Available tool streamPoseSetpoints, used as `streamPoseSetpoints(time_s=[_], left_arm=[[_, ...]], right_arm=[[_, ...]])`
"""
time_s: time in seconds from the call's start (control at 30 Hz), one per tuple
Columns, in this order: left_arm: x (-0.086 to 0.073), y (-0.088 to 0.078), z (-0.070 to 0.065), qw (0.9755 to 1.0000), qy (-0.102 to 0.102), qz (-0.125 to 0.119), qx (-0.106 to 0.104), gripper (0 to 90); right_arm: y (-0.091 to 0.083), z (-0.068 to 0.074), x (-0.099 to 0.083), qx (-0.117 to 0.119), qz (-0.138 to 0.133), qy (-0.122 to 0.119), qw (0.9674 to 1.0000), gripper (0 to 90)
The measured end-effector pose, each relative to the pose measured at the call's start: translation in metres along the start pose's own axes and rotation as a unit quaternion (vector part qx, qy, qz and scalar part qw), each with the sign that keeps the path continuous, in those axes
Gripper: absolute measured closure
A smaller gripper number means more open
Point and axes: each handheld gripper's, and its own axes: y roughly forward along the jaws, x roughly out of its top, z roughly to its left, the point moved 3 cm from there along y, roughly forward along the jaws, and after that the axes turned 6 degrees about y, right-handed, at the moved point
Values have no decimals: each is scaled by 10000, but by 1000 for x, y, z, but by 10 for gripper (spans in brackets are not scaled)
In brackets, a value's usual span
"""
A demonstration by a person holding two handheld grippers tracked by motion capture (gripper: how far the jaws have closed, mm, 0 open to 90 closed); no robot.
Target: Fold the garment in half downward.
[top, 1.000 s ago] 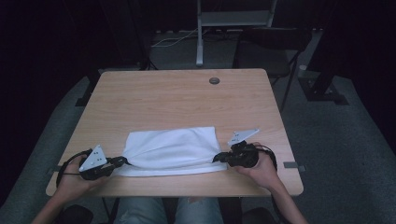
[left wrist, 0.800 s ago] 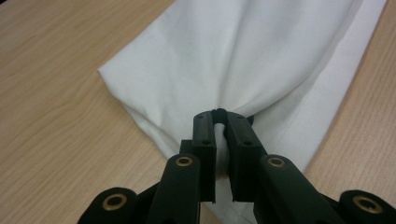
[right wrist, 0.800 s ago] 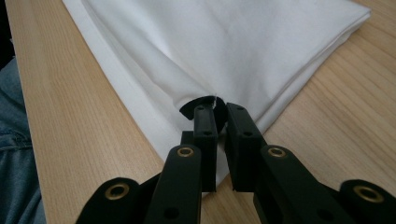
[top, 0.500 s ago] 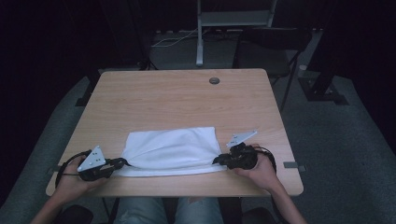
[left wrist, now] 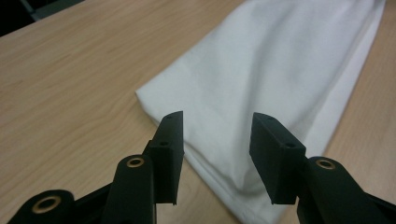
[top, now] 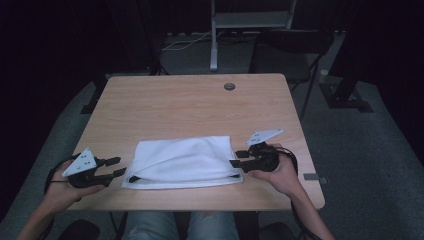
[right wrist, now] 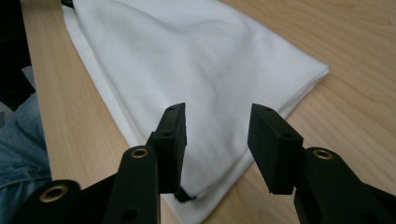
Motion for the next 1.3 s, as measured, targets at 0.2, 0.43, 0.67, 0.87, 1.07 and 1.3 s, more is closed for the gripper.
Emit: streamPoseSetpoints(time_s=[0.2, 0.43, 0.67, 0.87, 1.07, 1.3], left_arm=[[6, 36, -14, 9983, 330, 396, -258, 527], [-3, 45, -25, 9947, 541, 806, -351, 528], [-5, 47, -25, 9948, 487, 858, -262, 528], [4, 64, -15, 9941, 550, 932, -42, 529], [17, 84, -5, 9935, 523, 1007, 62, 526], [51, 95, 6, 9986, 32, 507, 173, 476]], right_arm=[[27, 7, -1, -95, 424, -150, 9989, 564], [36, 12, -22, -264, 684, -241, 9970, 558], [34, 10, -26, -287, 566, -206, 9978, 563], [34, -5, -21, -472, 577, -116, 9971, 559], [36, -26, -9, -773, 604, 22, 9952, 539], [46, -27, 20, -801, 362, 206, 9959, 460]])
